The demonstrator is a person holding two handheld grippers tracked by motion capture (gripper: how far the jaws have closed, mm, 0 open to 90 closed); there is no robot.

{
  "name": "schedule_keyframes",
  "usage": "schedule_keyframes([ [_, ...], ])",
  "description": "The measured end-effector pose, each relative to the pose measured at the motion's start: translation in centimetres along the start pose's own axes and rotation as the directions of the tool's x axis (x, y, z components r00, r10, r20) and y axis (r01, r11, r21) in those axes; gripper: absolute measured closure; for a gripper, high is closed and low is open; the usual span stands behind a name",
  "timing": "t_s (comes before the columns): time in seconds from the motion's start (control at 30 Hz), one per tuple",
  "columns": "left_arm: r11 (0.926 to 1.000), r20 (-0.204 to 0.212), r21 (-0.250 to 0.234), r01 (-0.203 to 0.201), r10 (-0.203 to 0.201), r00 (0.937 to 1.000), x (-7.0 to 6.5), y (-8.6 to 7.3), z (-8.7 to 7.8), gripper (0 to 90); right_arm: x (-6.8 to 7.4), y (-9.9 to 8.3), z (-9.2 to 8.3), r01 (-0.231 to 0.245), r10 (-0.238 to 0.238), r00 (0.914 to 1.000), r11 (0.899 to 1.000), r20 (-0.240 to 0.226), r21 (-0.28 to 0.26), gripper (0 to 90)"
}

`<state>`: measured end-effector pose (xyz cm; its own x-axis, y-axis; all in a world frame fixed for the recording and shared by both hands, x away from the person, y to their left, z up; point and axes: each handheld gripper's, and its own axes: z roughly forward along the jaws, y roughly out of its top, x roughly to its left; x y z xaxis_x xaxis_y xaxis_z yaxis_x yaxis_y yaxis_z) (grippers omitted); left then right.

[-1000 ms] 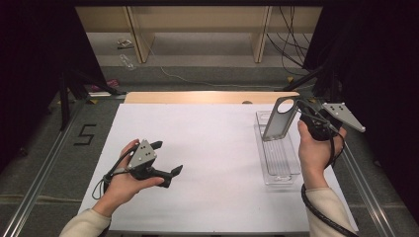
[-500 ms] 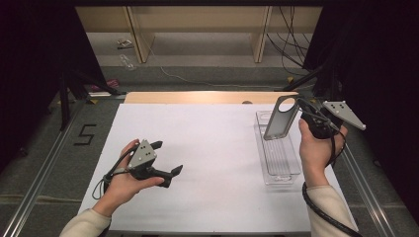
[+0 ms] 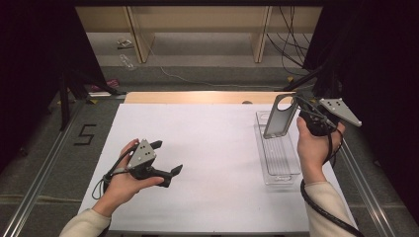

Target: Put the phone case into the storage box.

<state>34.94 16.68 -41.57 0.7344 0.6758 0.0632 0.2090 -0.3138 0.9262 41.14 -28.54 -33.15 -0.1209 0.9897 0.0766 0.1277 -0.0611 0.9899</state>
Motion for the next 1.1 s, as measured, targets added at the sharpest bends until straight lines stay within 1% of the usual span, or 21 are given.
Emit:
schedule_keyframes([
  [0.27, 1.0000, -0.002, -0.003, 0.004, -0.004, 1.0000, 0.0, 0.0, 0.0, 0.0, 0.0, 0.1, 0.5, 0.010, -0.010, 0.9999, 1.000, 0.006, 0.016, 88.8],
  [0.6, 1.0000, 0.000, -0.001, 0.003, -0.003, 1.0000, 0.0, 0.0, 0.0, 0.0, -0.1, 0.5, 1.0, 0.022, -0.023, 0.9996, 1.000, 0.014, 0.022, 88.8],
  [1.1, 1.0000, 0.000, 0.000, 0.004, -0.004, 1.0000, 0.0, 0.0, 0.0, 0.0, -0.6, 0.6, 1.6, 0.020, -0.021, 0.9995, 0.999, 0.024, 0.035, 88.8],
])
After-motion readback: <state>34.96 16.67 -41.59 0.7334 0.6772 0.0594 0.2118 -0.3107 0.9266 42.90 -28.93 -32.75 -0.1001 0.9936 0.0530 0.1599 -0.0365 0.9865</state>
